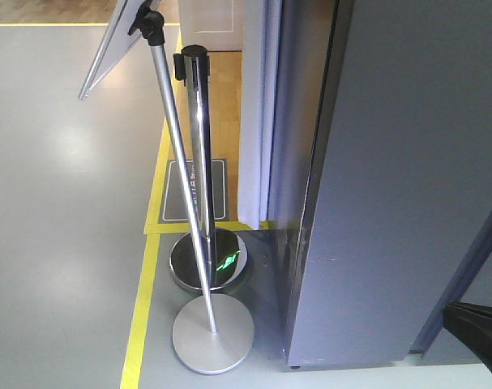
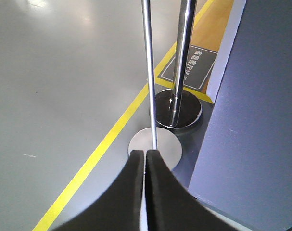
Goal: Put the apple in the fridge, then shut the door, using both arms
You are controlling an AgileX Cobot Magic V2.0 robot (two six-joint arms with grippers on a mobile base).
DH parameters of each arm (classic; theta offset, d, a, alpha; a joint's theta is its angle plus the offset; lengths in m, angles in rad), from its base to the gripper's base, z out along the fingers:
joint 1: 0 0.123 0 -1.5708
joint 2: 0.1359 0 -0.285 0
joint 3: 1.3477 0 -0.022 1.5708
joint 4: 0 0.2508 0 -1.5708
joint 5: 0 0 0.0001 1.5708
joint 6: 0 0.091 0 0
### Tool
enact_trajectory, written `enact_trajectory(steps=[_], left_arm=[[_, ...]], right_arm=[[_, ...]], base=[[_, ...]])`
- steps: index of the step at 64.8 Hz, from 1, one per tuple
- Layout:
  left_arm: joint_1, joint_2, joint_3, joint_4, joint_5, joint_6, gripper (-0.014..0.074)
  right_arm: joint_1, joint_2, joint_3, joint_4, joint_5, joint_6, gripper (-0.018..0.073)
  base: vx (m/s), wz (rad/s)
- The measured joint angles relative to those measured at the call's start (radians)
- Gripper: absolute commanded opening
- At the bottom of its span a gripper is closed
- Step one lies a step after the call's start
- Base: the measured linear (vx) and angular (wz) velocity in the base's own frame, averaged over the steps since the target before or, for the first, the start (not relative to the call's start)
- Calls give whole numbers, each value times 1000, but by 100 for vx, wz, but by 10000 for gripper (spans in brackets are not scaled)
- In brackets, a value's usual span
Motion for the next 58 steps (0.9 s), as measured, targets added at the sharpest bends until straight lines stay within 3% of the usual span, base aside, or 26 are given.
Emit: enact_trajectory(steps=[14, 27, 36, 49, 58], left_arm=[[0, -135, 0, 0, 85, 190, -6], [0, -190, 0, 0, 87, 447, -6], [0, -190, 0, 15, 56, 557, -6], [0, -190, 0, 130, -76, 620, -6], [0, -190, 0, 152, -137, 624, -6]], right_arm=[[0, 0, 0, 0, 1, 0, -5], [0, 0, 0, 0, 1, 0, -5], [0, 0, 0, 0, 1, 0, -5], [0, 0, 1, 0, 1, 0, -5], [0, 0, 1, 0, 1, 0, -5]], base=[[0, 0], [0, 0], [0, 0], [0, 0], [0, 0]])
